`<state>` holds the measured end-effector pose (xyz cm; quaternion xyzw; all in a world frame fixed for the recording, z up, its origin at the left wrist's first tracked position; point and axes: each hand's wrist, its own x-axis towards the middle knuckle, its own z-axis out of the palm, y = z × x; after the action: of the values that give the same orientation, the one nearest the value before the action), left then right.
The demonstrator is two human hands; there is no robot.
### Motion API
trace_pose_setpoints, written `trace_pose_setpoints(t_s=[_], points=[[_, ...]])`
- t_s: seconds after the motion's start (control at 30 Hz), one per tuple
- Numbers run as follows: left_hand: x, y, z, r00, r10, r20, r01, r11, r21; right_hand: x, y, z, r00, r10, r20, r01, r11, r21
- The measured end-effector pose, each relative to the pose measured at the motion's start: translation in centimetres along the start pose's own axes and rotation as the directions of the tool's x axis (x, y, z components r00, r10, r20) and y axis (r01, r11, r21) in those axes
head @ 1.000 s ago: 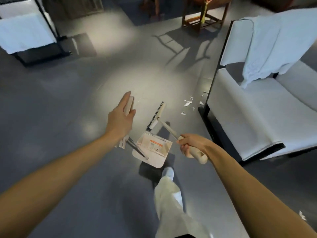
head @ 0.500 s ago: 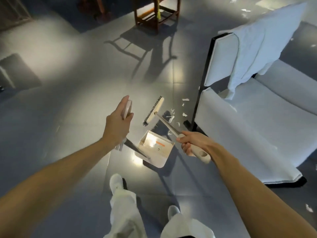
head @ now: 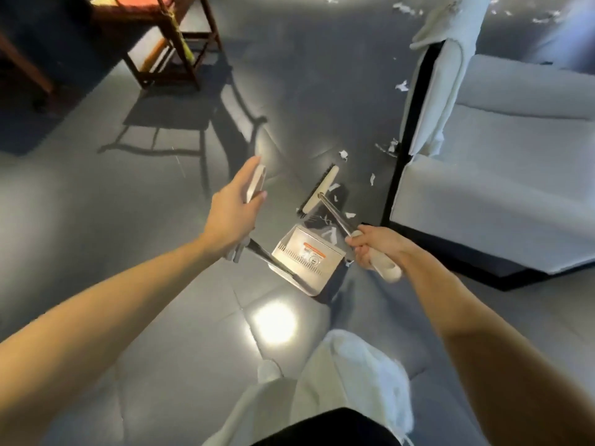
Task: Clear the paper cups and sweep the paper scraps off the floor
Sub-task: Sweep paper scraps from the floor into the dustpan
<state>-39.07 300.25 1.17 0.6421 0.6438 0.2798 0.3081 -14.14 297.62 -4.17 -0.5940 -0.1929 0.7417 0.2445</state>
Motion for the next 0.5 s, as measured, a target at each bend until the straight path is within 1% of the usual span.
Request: trace_pose_setpoints(t_s=[0.07, 0.13, 0.2, 0.3, 0.37, 0.43, 0.47, 0.5], points=[[2.4, -2.3, -3.1, 0.998, 0.024, 0.052, -0.024, 1.0, 0.008, 1.0, -0.9, 3.5, 0.999, 0.02, -0.038, -0.017, 0.997, 0.076], [5.6, -4.5, -5.8, 0.994, 0.064, 0.093, -0.069, 0.996, 0.051, 2.2, -2.0, 6.2, 0.996, 0.014, -0.087, 0.0, 0.987, 0.164], [8.9, -6.8, -7.6, 0.985, 0.074, 0.158, -0.084, 0.995, 0.061, 3.7, -2.7, 8.5, 0.99, 0.015, -0.141, 0.01, 0.984, 0.177], [13.1, -9.6, -8.7, 0.954, 0.091, 0.285, -0.109, 0.993, 0.05, 7.0, -3.5, 11.0, 0.985, 0.027, -0.173, 0.001, 0.987, 0.159], [16.8, -10.5, -9.7, 0.949, 0.135, 0.286, -0.149, 0.988, 0.029, 9.5, -6.1, 12.0, 0.984, -0.011, -0.179, 0.048, 0.978, 0.201], [20.3, -11.3, -10.9, 0.953, 0.14, 0.268, -0.148, 0.989, 0.009, 11.3, -9.1, 13.4, 0.985, -0.019, -0.172, 0.068, 0.958, 0.28], [21.7, -11.8, -11.7, 0.95, 0.15, 0.275, -0.161, 0.987, 0.017, 12.1, -10.0, 14.6, 0.984, -0.032, -0.177, 0.076, 0.966, 0.247], [23.0, -12.4, -12.5, 0.943, 0.164, 0.288, -0.182, 0.983, 0.034, 12.7, -10.8, 16.1, 0.976, -0.009, -0.22, 0.053, 0.979, 0.195]])
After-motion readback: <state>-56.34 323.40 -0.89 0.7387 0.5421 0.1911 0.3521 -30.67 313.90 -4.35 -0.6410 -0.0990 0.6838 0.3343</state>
